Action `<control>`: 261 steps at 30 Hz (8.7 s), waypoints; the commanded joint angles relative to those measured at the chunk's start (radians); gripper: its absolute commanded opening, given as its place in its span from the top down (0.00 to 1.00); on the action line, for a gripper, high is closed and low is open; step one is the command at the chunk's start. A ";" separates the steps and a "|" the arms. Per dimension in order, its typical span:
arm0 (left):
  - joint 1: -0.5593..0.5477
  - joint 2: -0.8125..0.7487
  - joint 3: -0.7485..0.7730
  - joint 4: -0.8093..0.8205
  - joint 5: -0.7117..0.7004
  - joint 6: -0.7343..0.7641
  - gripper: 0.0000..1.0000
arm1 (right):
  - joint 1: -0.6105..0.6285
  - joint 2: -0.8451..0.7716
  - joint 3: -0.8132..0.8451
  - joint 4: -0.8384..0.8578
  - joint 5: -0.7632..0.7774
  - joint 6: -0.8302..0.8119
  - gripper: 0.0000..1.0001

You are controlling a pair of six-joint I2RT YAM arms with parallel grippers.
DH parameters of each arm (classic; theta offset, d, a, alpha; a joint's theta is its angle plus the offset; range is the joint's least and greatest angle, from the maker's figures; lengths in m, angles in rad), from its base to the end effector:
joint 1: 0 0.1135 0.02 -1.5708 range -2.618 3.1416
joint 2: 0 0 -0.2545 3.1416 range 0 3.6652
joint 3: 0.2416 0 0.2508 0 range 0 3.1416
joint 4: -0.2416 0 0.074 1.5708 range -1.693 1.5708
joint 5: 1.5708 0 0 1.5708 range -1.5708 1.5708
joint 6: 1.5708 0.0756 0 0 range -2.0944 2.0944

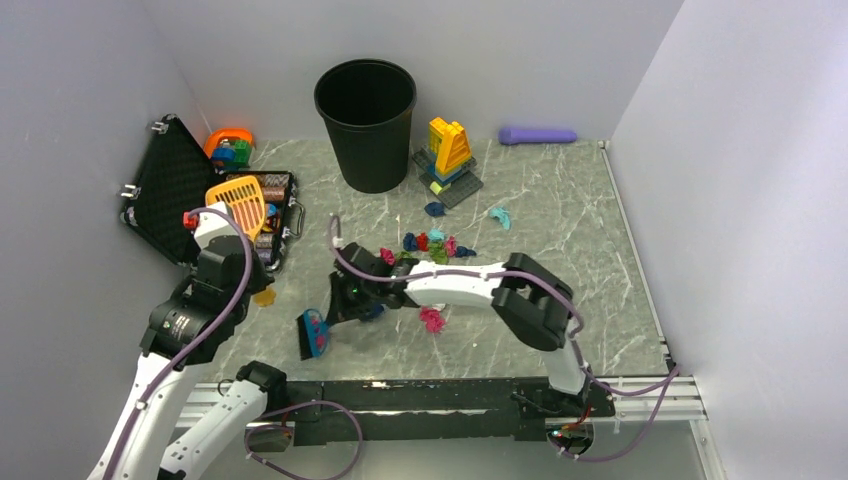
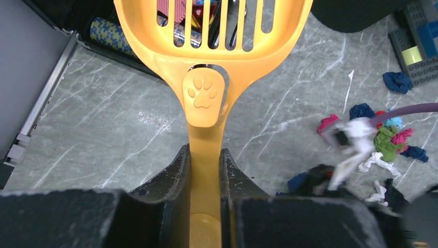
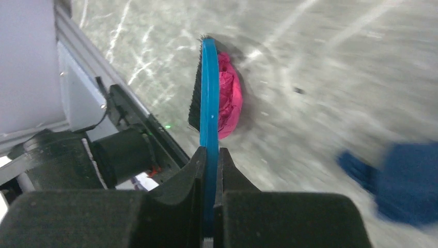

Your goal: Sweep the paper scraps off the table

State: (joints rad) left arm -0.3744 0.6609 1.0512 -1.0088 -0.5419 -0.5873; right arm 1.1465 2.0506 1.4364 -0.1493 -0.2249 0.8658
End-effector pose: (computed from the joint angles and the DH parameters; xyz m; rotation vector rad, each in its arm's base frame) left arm 0.1395 -0.0129 0.3374 -0.5147 2.0263 0.0160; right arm 0.1813 0.4423 0.1458 -0.5006 2.6235 1.1237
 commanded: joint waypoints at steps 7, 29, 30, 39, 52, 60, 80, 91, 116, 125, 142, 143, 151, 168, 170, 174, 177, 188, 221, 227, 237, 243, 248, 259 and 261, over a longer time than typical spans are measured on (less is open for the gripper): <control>0.004 0.011 -0.078 0.087 0.097 0.018 1.00 | -0.268 -0.400 -0.248 -0.300 0.234 -0.216 1.00; 0.003 0.160 -0.200 0.222 0.418 0.088 1.00 | -0.207 -0.475 -0.195 -0.380 -0.018 -0.493 1.00; 0.003 0.162 -0.208 0.232 0.433 0.088 1.00 | -0.208 -0.462 -0.198 -0.394 -0.023 -0.493 1.00; -0.004 0.202 -0.277 0.316 0.524 0.075 1.00 | -0.291 -0.392 -0.175 -0.555 0.222 -0.452 1.00; -0.295 0.477 -0.228 0.280 0.393 -0.033 1.00 | -0.438 -0.551 -0.082 -0.594 0.132 -0.541 1.00; -0.316 0.382 -0.210 0.182 0.228 -0.089 1.00 | -0.473 -0.532 -0.038 -0.543 0.030 -0.515 1.00; -0.240 0.322 -0.208 0.147 0.297 0.021 1.00 | -0.475 -0.047 0.242 -0.566 0.171 -0.264 1.00; -0.260 0.449 -0.192 0.200 0.391 0.069 1.00 | -0.599 -0.258 0.065 -0.651 0.223 -0.330 1.00; -0.328 0.503 -0.163 0.252 0.427 0.071 1.00 | -0.796 -0.184 -0.111 0.086 -0.085 0.268 1.00; -0.356 0.541 -0.158 0.250 0.455 0.085 1.00 | -0.825 -0.221 -0.186 -0.151 0.163 0.357 1.00; -0.389 0.446 -0.138 0.148 0.354 0.032 1.00 | -0.764 -0.563 -0.176 -0.399 -0.237 -0.456 1.00; -0.389 0.438 -0.135 0.119 0.289 0.005 1.00 | -0.721 -0.586 -0.183 -0.434 -0.209 -0.490 1.00; -0.371 0.334 -0.115 0.023 0.094 -0.126 1.00 | -0.418 -0.695 -0.221 -0.575 -0.212 -0.581 1.00; -0.318 0.258 -0.137 -0.016 0.020 -0.188 1.00 | -0.109 -0.352 -0.036 -0.912 0.512 -0.689 1.00; -0.318 0.260 -0.145 0.002 0.036 -0.168 1.00 | -0.110 -0.330 -0.001 -0.940 0.660 -0.681 1.00; -0.318 0.273 -0.163 0.028 0.072 -0.153 1.00 | -0.111 -0.323 0.058 -0.951 0.814 -0.682 1.00; -0.318 0.285 -0.162 0.030 0.080 -0.156 1.00 | -0.113 -0.338 0.098 -0.948 0.873 -0.674 1.00; -0.340 0.320 -0.219 0.248 0.352 0.024 1.00 | -0.212 -0.512 0.138 -0.918 0.835 -0.630 1.00; -0.772 0.683 -0.064 0.066 0.605 0.235 1.00 | -0.533 -0.358 -0.195 -0.925 0.941 -0.318 1.00; -0.770 0.828 -0.014 0.066 0.508 0.206 1.00 | -0.529 -0.380 -0.193 -0.802 0.699 -0.479 1.00; -0.717 0.930 0.093 0.021 0.452 0.216 1.00 | -0.417 -0.409 -0.203 -0.678 0.424 -0.656 1.00; -0.679 0.953 0.119 0.015 0.469 0.218 1.00 | -0.327 -0.458 -0.212 -0.604 0.233 -0.714 1.00; -0.660 0.977 0.135 0.038 0.486 0.226 1.00 | -0.301 -0.484 -0.218 -0.570 0.072 -0.721 1.00; -0.659 0.956 0.092 0.096 0.427 0.224 1.00 | -0.319 -0.599 -0.177 -0.613 -0.019 -0.725 1.00; -0.659 0.951 0.084 0.103 0.421 0.219 1.00 | -0.344 -0.622 -0.175 -0.619 -0.024 -0.714 1.00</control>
State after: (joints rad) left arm -1.0466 1.6142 1.1454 -0.9855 -0.0811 -0.3779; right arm 0.7967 1.5055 1.2209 -0.7784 -0.1093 0.1520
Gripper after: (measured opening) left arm 0.203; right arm 0.088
